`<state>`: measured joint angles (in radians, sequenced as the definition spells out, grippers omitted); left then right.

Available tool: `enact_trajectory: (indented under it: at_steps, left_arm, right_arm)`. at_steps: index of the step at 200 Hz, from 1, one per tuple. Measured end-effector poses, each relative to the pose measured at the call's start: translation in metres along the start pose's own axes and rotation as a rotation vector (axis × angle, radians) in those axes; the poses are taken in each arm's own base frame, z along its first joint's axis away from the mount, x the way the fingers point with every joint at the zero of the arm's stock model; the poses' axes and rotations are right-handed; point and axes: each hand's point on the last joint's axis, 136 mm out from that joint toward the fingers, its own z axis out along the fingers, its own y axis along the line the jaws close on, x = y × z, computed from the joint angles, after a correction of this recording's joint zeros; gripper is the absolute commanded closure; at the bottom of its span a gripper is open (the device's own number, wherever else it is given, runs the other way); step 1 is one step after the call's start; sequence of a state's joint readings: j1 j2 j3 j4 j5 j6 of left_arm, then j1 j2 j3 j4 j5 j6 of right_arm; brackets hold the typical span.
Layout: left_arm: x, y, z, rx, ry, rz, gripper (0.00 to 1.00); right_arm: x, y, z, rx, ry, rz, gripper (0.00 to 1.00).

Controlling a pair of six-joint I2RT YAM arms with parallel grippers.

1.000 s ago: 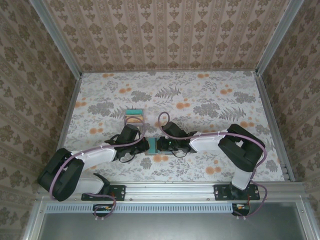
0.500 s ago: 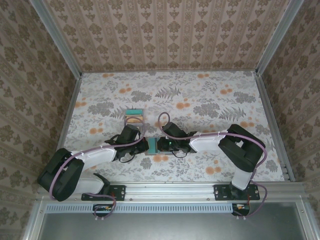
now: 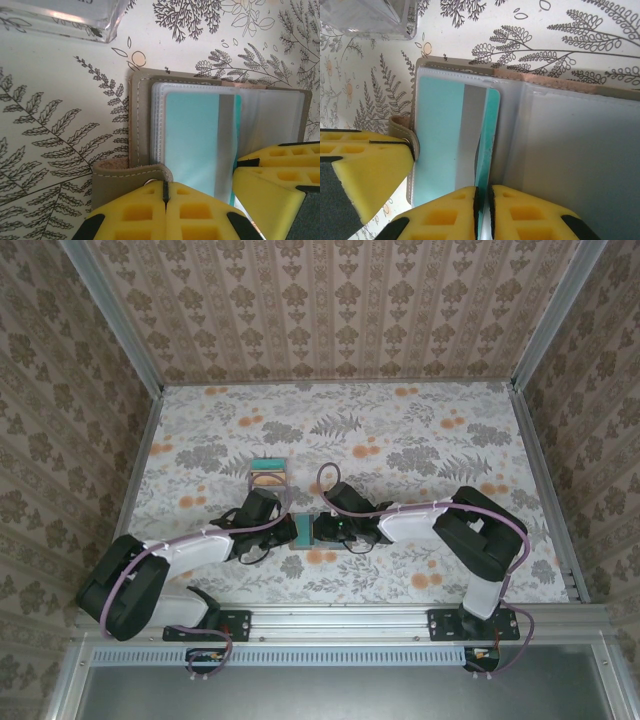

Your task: Take the credit cards out of the card holder

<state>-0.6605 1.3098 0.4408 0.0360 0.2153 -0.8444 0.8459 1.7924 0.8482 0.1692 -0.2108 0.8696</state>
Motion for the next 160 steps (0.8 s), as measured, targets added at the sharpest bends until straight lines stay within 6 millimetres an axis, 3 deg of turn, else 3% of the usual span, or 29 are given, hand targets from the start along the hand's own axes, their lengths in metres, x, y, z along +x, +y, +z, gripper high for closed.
enact_trajectory:
  at_steps: [25, 49, 160]
  left_arm:
    - [-0.001, 0.000, 0.000, -0.004, -0.004, 0.000, 0.97]
    - [-0.002, 0.000, 0.000, -0.007, -0.007, 0.000, 0.98]
    - [-0.003, 0.003, 0.000, -0.022, -0.009, -0.004, 1.00]
  right_arm:
    - [-0.001, 0.001, 0.001, -0.008, 0.000, 0.003, 0.84]
    - [-0.001, 0.000, 0.001, -0.010, 0.001, 0.012, 1.00]
    - [-0.001, -0.012, -0.009, -0.032, -0.021, 0.042, 1.00]
